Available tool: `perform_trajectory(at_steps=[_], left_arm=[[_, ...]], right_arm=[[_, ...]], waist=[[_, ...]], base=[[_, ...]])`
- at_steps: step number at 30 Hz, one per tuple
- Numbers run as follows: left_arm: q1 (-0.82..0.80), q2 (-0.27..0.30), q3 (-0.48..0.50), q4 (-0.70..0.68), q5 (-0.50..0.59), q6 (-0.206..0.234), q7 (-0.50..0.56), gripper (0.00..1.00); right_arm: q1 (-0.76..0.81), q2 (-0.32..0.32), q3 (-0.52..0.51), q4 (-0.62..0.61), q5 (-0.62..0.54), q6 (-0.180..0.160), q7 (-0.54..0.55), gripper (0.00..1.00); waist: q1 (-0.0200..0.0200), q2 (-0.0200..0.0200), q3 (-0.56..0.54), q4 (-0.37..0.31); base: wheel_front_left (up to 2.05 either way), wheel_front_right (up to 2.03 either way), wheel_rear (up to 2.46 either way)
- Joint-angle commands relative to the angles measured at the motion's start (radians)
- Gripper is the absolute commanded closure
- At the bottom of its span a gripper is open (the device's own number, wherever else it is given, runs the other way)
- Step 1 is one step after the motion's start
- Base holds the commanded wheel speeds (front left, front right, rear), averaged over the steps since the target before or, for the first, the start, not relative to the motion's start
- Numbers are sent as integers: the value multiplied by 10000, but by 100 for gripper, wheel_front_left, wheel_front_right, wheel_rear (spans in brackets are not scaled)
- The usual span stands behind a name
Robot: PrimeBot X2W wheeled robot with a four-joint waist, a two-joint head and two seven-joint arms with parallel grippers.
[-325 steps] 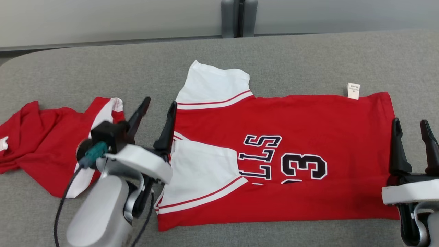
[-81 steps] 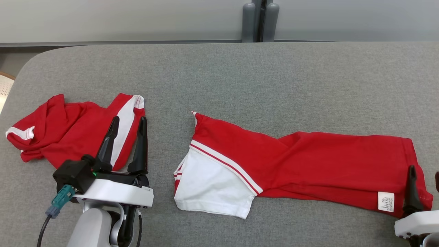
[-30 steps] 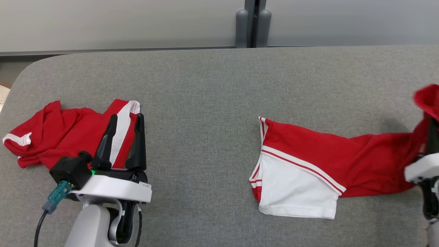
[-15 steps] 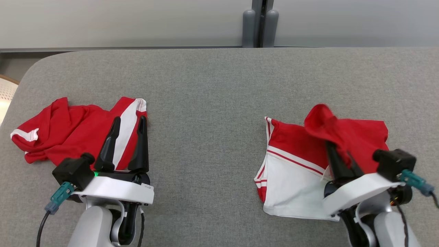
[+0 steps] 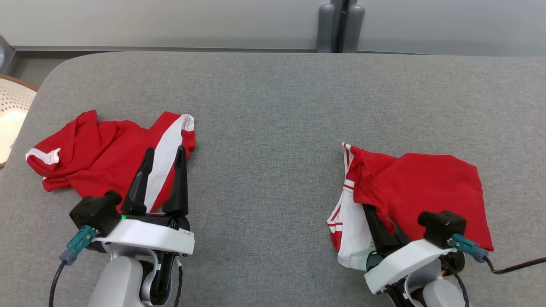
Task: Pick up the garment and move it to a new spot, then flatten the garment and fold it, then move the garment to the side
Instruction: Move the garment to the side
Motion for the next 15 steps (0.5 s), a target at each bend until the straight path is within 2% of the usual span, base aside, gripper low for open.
perform_trajectory(at_steps=[1, 6, 12, 15], left_arm=[[-147, 35, 2, 25, -74, 41, -1, 0], [-146, 35, -64, 76, -131, 49, -1, 0], [-80, 37, -43, 134, -107, 49, -1, 0], [-64, 35, -60, 167, -84, 60, -1, 0]], right_arm=[[-148, -26, 79, 289, 273, 0, -290, 0], [-465, -7, 727, 1063, 606, 0, -751, 0], [-816, -25, 2584, 1057, 1816, 0, -74, 0], [-1000, -35, 2709, 1034, 2055, 0, -95, 0]], waist=[[0, -1, 10, 39], [0, -1, -5, 112], [0, -1, -74, 95], [0, -1, -158, 63]], base=[[0, 0, 0], [0, 0, 0], [0, 0, 0], [0, 0, 0]])
